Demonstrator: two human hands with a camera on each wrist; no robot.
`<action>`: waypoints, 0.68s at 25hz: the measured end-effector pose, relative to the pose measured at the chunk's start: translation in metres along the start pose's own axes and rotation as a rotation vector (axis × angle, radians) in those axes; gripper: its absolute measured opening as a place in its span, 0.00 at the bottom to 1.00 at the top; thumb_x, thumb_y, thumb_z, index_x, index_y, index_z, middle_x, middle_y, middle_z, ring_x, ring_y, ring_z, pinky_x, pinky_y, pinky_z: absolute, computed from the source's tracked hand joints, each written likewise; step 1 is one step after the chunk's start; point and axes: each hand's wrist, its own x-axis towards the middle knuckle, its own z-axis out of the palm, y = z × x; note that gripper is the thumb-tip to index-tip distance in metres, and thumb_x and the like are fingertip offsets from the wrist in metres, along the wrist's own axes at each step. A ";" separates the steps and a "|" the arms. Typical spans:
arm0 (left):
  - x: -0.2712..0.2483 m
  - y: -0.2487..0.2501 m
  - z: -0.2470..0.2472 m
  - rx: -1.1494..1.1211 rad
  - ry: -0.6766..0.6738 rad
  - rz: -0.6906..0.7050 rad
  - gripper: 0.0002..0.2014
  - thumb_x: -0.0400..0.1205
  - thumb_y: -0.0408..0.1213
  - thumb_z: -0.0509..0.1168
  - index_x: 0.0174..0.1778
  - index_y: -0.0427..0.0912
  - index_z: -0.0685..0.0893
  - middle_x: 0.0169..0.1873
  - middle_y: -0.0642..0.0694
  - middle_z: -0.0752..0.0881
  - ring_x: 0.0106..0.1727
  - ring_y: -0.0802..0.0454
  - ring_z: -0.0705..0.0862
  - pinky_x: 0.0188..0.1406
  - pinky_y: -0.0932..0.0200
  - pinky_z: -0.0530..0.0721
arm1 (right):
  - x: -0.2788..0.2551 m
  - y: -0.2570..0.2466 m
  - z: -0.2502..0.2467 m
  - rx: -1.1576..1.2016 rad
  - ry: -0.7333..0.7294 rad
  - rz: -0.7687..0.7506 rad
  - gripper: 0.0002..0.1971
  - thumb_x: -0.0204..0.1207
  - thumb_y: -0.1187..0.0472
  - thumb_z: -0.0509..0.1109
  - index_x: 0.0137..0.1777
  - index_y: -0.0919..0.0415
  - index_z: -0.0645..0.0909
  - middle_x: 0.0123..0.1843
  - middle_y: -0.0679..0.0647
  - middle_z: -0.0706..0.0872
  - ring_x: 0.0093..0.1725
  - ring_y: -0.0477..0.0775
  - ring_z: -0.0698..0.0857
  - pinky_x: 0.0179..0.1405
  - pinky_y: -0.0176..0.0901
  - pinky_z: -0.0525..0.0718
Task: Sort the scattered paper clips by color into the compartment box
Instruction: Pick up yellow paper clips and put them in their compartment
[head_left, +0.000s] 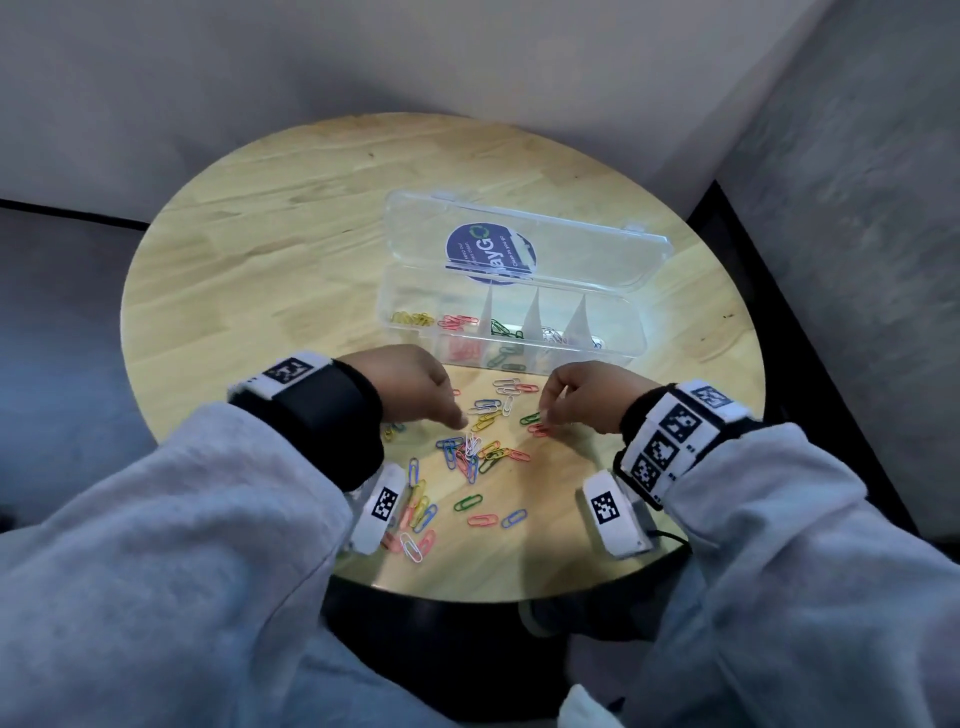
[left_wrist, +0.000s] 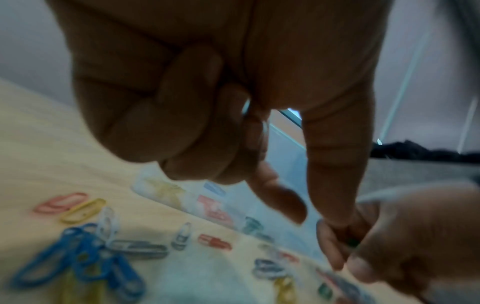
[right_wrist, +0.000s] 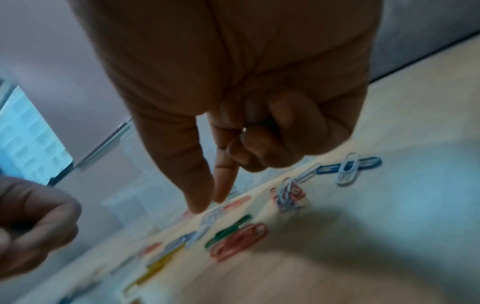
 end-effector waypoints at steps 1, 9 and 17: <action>0.001 0.001 0.003 0.077 0.005 0.013 0.06 0.71 0.44 0.75 0.35 0.49 0.84 0.27 0.55 0.79 0.30 0.57 0.76 0.32 0.64 0.72 | 0.000 -0.003 0.001 -0.076 0.026 -0.010 0.06 0.69 0.60 0.74 0.40 0.48 0.80 0.33 0.43 0.77 0.34 0.45 0.76 0.30 0.36 0.73; 0.004 0.012 0.032 0.387 -0.012 0.073 0.08 0.73 0.36 0.69 0.37 0.52 0.77 0.29 0.56 0.76 0.38 0.54 0.77 0.24 0.64 0.64 | 0.004 -0.010 0.012 -0.298 -0.003 -0.031 0.05 0.74 0.60 0.70 0.48 0.59 0.82 0.44 0.50 0.80 0.44 0.50 0.77 0.30 0.34 0.70; -0.001 0.014 0.030 0.442 -0.017 0.082 0.10 0.74 0.30 0.62 0.40 0.52 0.79 0.27 0.56 0.75 0.32 0.58 0.72 0.22 0.63 0.63 | -0.001 -0.002 0.013 -0.176 -0.067 -0.039 0.12 0.69 0.61 0.75 0.29 0.53 0.76 0.30 0.45 0.79 0.34 0.45 0.76 0.36 0.39 0.75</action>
